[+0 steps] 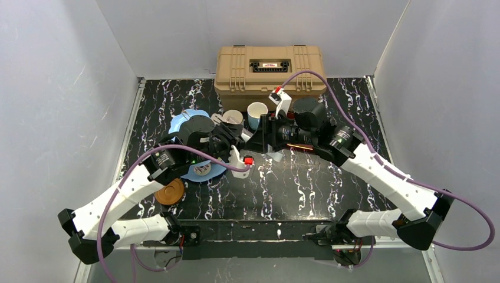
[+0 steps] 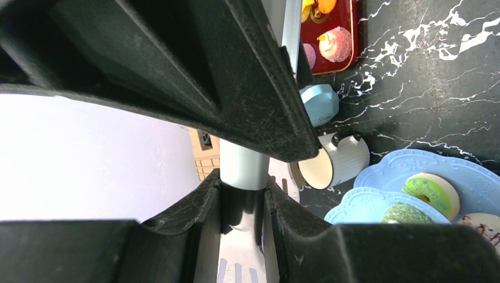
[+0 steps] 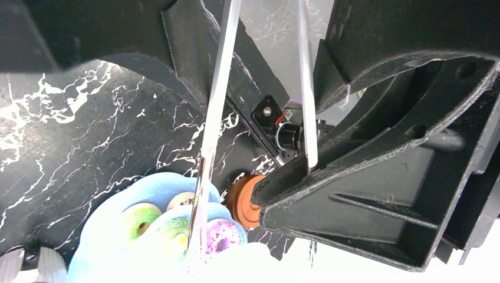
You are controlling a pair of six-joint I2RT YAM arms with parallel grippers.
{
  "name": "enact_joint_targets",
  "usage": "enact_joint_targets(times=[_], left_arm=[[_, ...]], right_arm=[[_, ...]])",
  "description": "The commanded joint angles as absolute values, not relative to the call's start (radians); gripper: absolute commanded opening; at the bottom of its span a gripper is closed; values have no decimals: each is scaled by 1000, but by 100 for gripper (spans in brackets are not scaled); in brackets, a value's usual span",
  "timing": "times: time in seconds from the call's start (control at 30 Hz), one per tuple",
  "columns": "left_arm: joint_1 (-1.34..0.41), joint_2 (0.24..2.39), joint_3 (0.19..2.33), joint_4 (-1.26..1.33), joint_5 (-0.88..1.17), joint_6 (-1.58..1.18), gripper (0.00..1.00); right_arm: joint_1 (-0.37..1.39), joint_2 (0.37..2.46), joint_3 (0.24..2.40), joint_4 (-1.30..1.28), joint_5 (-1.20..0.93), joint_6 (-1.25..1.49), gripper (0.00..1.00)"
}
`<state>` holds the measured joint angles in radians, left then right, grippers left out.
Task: Serve the afternoon tea
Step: Adjust the clamp.
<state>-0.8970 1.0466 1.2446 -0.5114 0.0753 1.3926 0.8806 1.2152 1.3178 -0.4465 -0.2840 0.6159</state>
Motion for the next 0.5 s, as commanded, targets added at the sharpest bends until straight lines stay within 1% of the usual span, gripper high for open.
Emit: enact_joint_targets(times=[0.0,0.03,0.13,0.33,0.47], left_arm=[[-885,1041,1282,-456,-17,1330,0],[-885,1037,1280,-456,-17,1329,0],[-886,1034,1281,-448,-25,1321,0],[-886,1020,1263,-404,-51,1325,0],[-886,1022,1257,-383,-54,1330,0]], right_arm=[[887,1166,1311,-403,-272,640,73],[887,1163,1308,-393,-273,644,76],[886,1163,1304,-384,-278,653,77],[882,1157,1280,-399,-278,680,77],[869,1157,1265,-398,-298,703,74]])
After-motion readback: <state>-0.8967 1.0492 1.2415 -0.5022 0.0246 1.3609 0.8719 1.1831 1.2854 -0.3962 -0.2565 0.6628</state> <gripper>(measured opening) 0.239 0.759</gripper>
